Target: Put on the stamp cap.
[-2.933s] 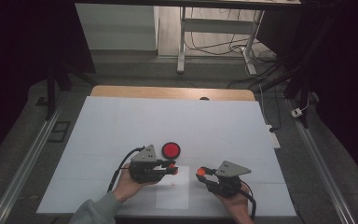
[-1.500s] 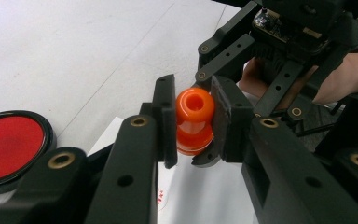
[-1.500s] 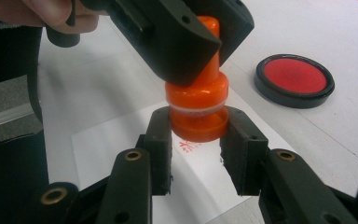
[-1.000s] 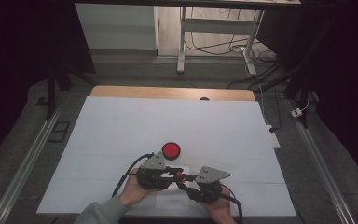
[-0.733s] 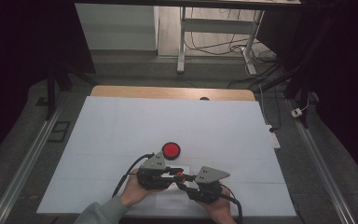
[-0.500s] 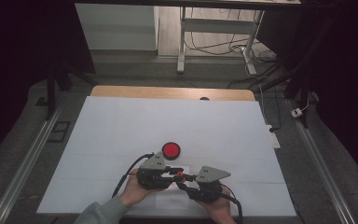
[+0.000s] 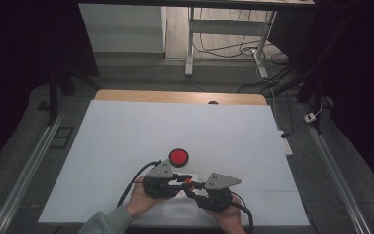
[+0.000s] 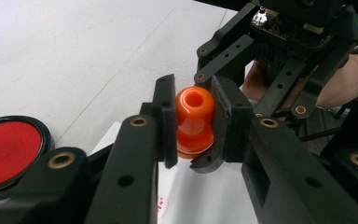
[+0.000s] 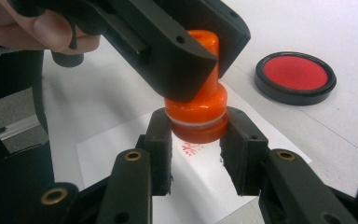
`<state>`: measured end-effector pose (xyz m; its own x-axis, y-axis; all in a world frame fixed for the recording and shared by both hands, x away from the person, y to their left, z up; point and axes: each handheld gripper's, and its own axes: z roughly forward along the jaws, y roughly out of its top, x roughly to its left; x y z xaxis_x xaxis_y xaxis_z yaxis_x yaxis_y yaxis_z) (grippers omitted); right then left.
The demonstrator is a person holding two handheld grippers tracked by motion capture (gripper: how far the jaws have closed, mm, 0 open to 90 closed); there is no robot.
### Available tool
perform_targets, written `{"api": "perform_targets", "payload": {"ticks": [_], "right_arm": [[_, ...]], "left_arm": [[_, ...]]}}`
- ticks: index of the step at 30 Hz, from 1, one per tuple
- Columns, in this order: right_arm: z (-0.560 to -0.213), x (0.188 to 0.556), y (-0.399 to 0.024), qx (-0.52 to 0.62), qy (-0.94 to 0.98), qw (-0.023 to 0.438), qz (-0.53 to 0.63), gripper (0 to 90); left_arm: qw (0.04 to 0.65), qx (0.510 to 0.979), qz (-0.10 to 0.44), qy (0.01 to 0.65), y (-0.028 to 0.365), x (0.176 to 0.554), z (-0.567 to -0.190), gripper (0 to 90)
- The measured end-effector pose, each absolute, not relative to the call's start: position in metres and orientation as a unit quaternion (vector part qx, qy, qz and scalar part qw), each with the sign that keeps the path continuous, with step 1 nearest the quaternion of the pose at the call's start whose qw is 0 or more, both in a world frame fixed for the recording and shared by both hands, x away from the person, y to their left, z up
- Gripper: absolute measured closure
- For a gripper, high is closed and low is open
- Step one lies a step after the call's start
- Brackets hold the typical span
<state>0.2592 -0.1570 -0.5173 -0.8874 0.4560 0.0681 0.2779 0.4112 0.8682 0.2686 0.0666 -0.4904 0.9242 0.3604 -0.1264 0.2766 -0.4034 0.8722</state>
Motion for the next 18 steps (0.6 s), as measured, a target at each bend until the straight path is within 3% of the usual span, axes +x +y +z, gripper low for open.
{"api": "perform_targets", "payload": {"ticks": [18], "right_arm": [[-0.5152, 0.2554, -0.1556, 0.218, 0.837, 0.11, 0.491, 64.4]], "left_arm": [[0.509, 0.839, 0.039, 0.189, 0.0659, 0.2687, -0.493, 72.8]]}}
